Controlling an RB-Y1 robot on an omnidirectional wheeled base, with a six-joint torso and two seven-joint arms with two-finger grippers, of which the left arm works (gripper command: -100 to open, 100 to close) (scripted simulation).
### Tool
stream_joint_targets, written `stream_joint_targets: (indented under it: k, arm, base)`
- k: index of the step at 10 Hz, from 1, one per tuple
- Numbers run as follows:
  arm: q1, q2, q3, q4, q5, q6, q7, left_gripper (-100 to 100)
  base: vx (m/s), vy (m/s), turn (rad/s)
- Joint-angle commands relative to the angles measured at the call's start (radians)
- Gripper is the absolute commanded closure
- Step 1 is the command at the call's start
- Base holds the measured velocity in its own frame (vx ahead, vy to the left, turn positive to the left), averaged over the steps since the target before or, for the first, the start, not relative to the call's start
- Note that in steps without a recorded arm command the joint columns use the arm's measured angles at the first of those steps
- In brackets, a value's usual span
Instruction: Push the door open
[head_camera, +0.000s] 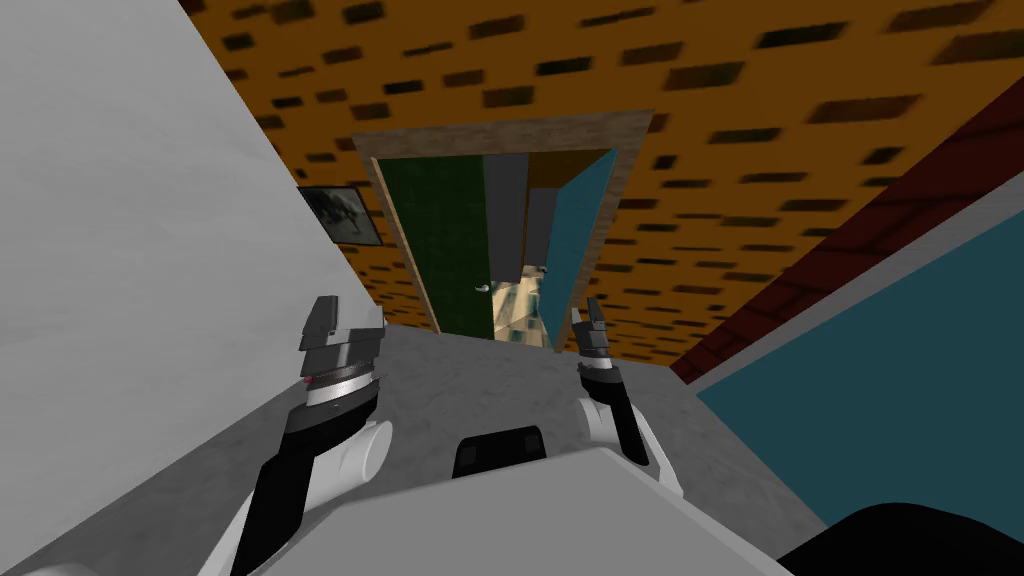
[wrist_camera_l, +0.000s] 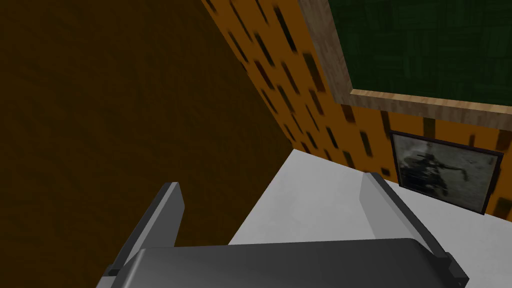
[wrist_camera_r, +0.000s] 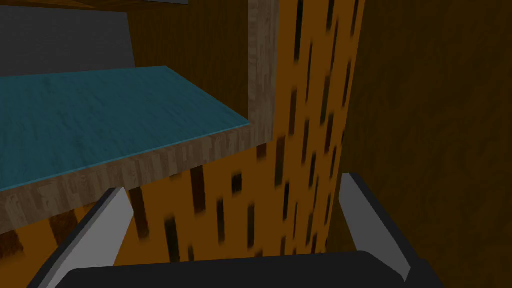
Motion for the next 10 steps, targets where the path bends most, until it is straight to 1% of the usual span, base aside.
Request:
stream_joint_targets:
  k: [1, 2, 3, 5, 10]
  arm:
    - [-0.011, 0.008, -0.002, 0.030, 0.001, -0.006, 0.000, -100]
    - [-0.016, 0.012, -0.003, 0.042, 0.001, -0.008, 0.001, -100]
    - [-0.026, 0.018, -0.004, 0.070, 0.002, -0.013, 0.001, -100]
    - [-0.037, 0.025, -0.006, 0.098, 0.002, -0.019, 0.002, -100]
    - [-0.076, 0.044, -0.012, 0.200, 0.004, -0.038, 0.003, -100]
  base:
    - [0.134, 0.021, -0.010]
    - [0.056, 0.014, -0.034]
    - [0.051, 0.012, -0.029]
    - [0.052, 0.014, -0.016]
    - [0.067, 0.016, -0.021]
